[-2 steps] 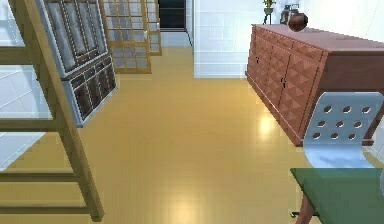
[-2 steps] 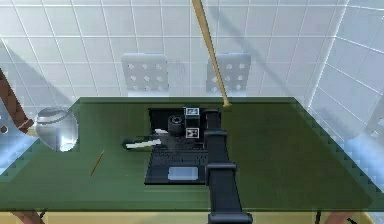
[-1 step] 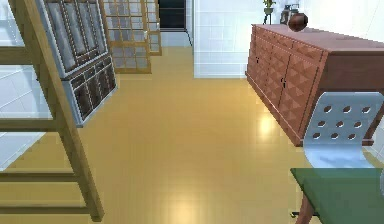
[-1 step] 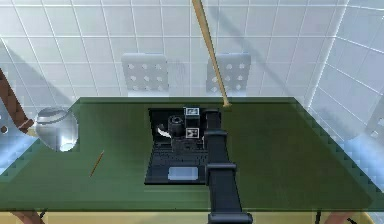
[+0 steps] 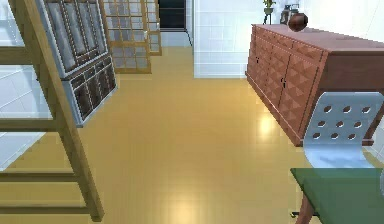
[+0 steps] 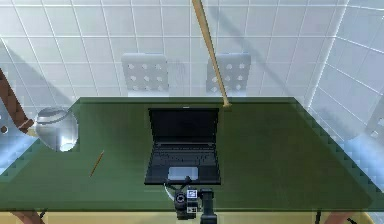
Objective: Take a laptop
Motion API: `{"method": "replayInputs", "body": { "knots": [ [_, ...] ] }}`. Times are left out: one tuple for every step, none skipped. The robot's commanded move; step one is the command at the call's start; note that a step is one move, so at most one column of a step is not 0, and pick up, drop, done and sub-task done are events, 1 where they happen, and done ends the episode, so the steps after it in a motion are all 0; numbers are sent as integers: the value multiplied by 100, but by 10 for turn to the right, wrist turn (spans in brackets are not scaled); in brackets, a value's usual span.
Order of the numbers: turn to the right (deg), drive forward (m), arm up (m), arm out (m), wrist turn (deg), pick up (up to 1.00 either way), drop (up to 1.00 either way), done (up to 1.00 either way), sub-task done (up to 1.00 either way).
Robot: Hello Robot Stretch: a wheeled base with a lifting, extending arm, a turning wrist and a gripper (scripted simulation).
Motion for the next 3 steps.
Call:
{"method": "replayInputs", "body": {
  "knots": [
    [0, 0, 0, 0, 0, 100, 0, 0, 0],
    [0, 0, 10, 0, 0, 0, 0, 0, 0],
    [0, 0, 0, 0, 0, 0, 0, 100, 0]
  ]
}}
